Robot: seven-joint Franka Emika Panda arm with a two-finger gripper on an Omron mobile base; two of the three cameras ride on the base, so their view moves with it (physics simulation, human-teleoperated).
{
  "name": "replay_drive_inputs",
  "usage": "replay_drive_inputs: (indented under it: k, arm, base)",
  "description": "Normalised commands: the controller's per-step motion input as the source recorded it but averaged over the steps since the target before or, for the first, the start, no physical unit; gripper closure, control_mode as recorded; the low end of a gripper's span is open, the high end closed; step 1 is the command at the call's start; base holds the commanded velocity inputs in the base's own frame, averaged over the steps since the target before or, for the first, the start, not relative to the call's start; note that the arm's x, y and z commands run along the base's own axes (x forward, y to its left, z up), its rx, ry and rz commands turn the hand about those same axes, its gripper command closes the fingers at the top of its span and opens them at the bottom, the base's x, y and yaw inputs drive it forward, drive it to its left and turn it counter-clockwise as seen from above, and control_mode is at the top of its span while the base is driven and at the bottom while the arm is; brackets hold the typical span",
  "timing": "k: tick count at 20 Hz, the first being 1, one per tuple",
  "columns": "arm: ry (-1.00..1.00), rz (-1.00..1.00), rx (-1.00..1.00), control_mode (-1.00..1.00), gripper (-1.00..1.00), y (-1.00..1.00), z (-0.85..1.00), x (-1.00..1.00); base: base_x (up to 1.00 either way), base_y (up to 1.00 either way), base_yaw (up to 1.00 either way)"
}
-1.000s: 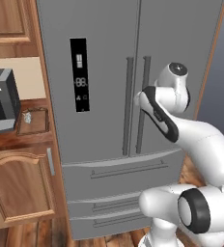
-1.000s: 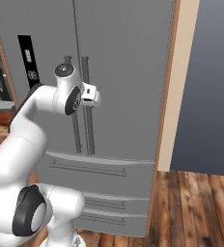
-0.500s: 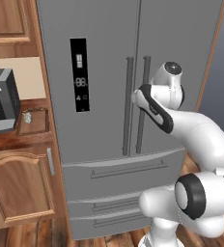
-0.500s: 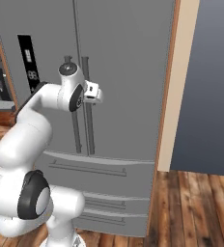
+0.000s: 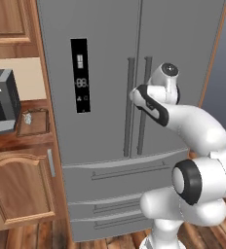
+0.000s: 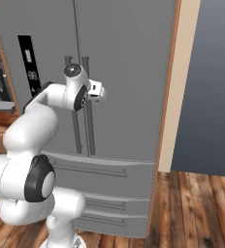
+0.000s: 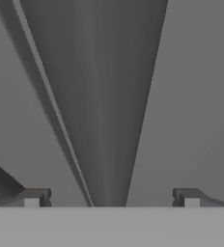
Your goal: Retrieve a lemon from the fridge and place it on the cutting board with the fish.
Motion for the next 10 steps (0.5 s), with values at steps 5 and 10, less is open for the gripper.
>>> replay_drive_inputs:
  k: [5, 10]
  arm:
    - [-0.09, 0.0, 0.0, -1.0, -1.0, 0.0, -0.05, 0.3]
    - [-0.11, 0.0, 0.0, -1.0, -1.0, 0.0, -0.06, 0.25]
  base:
    - [0.0, 0.0, 0.0]
    - [0.0, 0.0, 0.0]
